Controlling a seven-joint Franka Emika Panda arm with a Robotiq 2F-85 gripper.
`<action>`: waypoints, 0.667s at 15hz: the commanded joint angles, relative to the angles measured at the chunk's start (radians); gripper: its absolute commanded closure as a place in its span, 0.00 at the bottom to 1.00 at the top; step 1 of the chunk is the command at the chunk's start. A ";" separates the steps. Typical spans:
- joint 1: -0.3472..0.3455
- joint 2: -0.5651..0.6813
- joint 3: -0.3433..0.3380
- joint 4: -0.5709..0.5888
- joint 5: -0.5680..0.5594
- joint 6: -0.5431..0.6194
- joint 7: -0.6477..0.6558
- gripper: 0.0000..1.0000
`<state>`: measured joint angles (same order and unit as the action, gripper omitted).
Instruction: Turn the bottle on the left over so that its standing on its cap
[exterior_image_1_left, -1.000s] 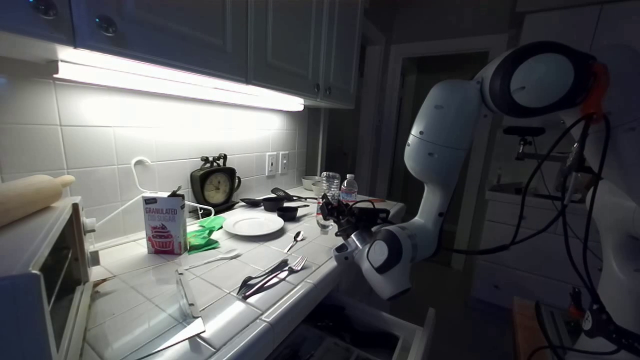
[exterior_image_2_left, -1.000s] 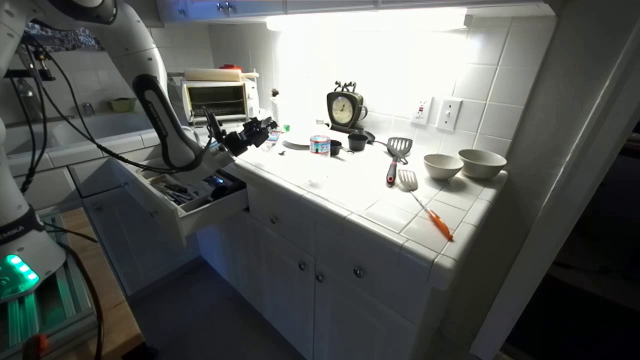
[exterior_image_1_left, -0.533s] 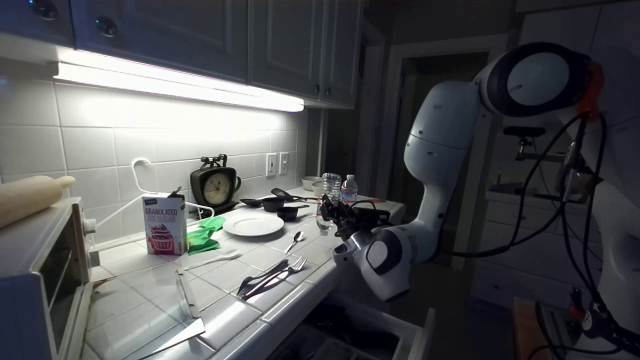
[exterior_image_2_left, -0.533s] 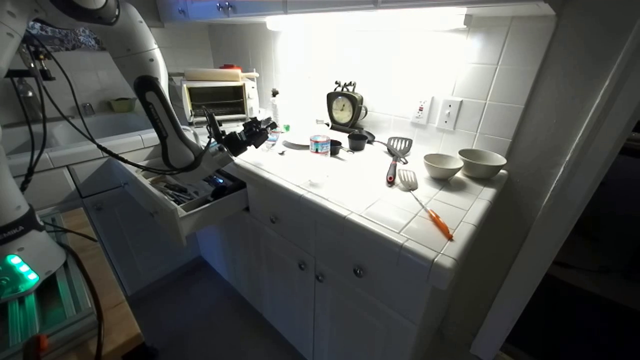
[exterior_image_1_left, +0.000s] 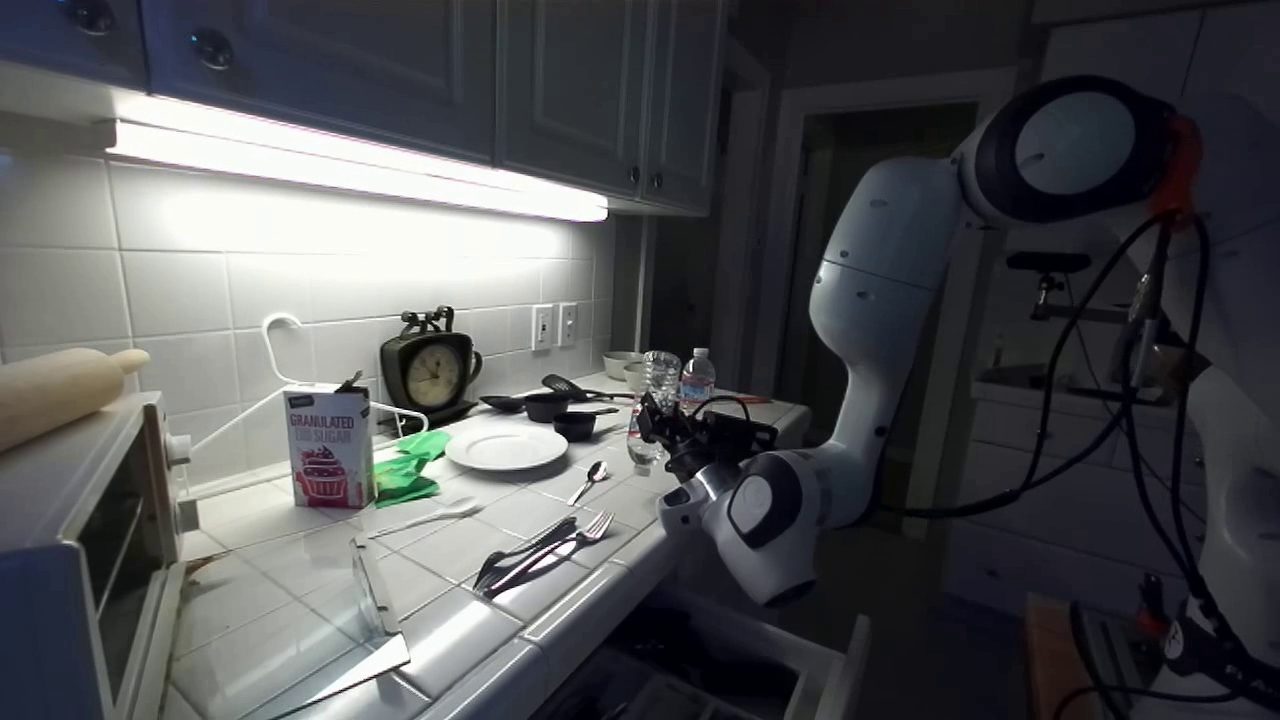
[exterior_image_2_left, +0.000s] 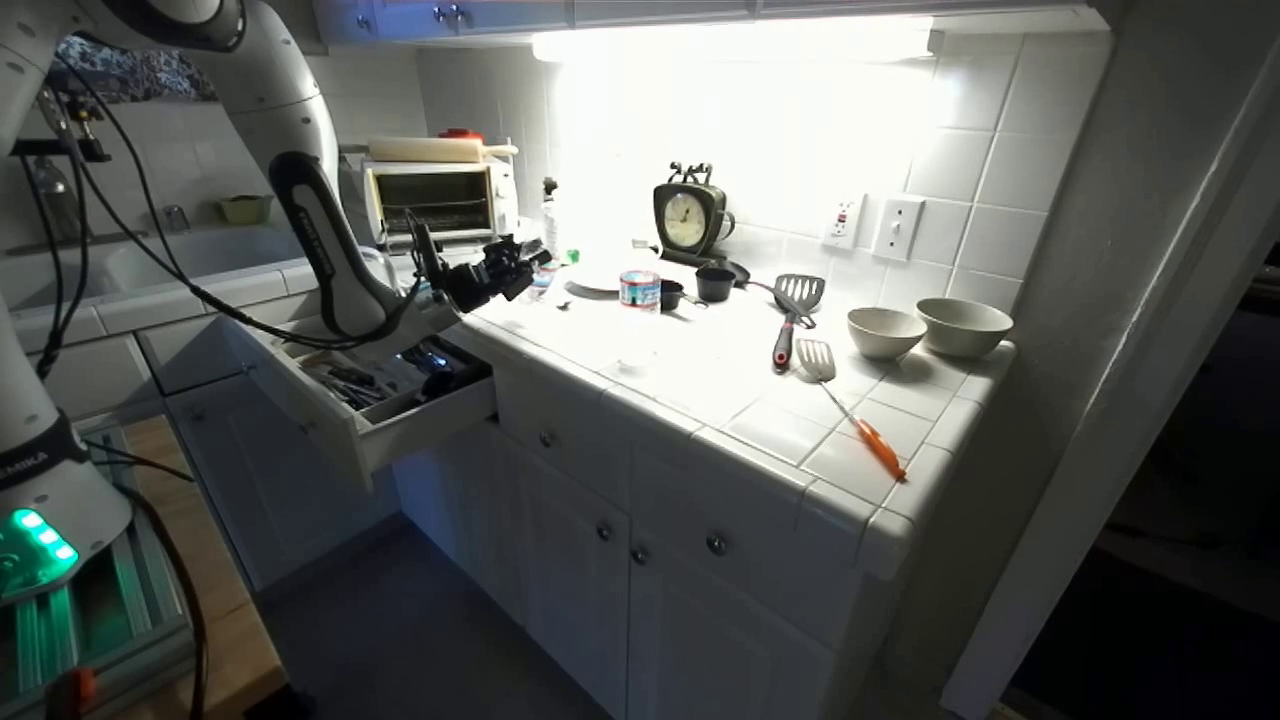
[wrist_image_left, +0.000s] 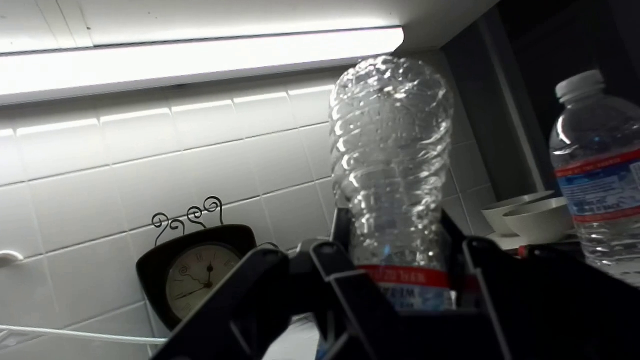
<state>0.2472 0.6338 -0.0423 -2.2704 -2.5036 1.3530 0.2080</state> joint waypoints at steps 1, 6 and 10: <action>-0.083 -0.054 0.087 -0.004 0.028 0.067 0.007 0.84; -0.112 -0.062 0.103 -0.015 -0.013 0.074 -0.007 0.84; -0.001 -0.063 0.005 -0.037 -0.004 0.104 0.002 0.84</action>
<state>0.1640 0.5892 0.0336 -2.2795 -2.5073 1.4218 0.2061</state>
